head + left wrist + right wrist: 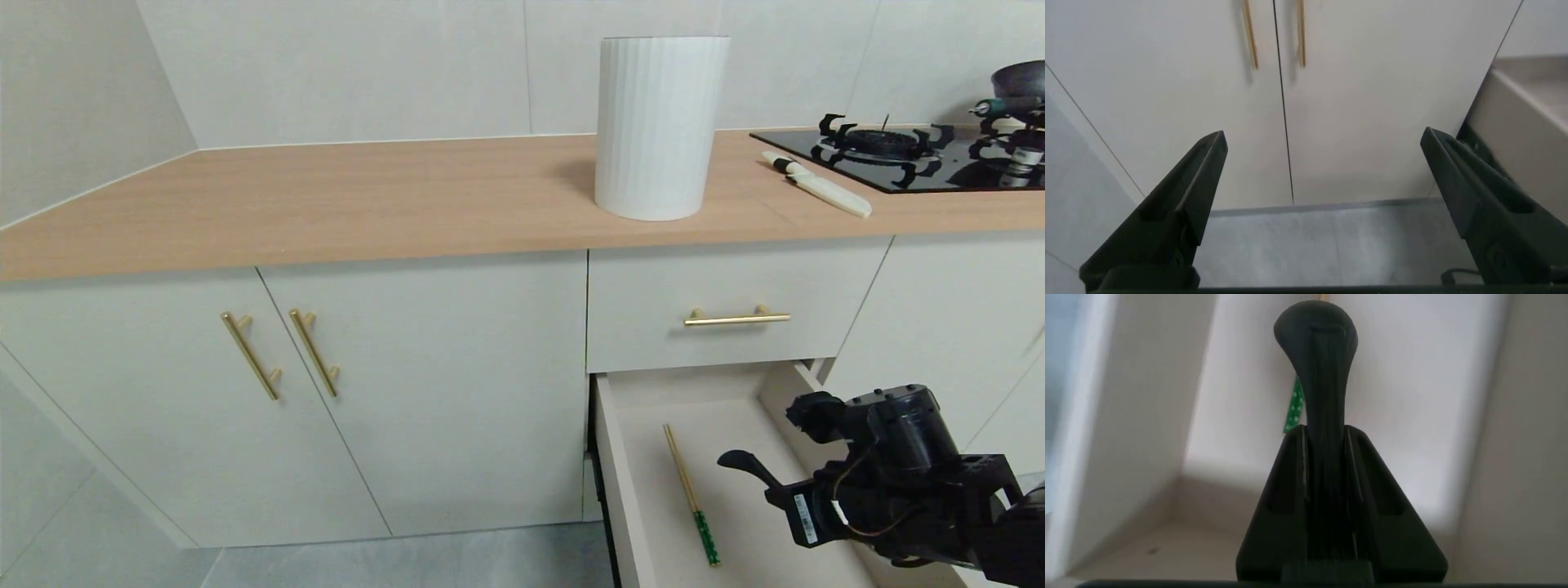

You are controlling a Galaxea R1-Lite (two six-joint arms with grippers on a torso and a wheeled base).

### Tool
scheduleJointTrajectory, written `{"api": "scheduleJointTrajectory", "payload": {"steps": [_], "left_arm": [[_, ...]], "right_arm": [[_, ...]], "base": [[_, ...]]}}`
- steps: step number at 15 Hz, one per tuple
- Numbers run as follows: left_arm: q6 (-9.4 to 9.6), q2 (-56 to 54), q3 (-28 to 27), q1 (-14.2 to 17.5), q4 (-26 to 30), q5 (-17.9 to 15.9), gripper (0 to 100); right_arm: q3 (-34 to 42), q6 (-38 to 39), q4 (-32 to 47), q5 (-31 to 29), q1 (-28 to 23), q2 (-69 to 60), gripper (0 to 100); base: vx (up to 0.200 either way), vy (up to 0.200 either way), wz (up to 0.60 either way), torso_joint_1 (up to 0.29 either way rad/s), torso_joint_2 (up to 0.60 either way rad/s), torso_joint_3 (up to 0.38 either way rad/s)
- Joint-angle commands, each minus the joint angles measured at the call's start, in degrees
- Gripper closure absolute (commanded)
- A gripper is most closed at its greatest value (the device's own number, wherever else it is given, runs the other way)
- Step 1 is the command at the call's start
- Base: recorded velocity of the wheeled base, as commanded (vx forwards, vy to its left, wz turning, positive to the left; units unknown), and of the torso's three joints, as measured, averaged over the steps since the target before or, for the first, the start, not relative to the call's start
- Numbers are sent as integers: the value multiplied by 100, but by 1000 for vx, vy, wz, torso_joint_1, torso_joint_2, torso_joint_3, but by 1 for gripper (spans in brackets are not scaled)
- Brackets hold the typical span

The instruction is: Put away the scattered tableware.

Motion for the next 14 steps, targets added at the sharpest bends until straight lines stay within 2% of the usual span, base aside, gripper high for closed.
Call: {"api": "scheduleJointTrajectory", "payload": {"steps": [1,4,10,11,14], "left_arm": [[-1,2,0,2,-1,4,0],[-1,2,0,2,-1,4,0],[-1,2,0,2,-1,4,0],[-1,2,0,2,-1,4,0],[-1,2,0,2,-9,4,0]], "right_arm": [[-2,-1,-3,0,33,64,100],[-2,-1,-3,0,59,64,100],[-28,8,-65,0,103,249,100],[-37,8,-276,-26,138,424,100],[-37,166,-1471,-773,174,1356,100]], "base": [[0,0,0,-95,461,334],[0,0,0,-41,264,214],[0,0,0,-4,13,6],[0,0,0,0,0,0],[0,0,0,0,0,0]]}}
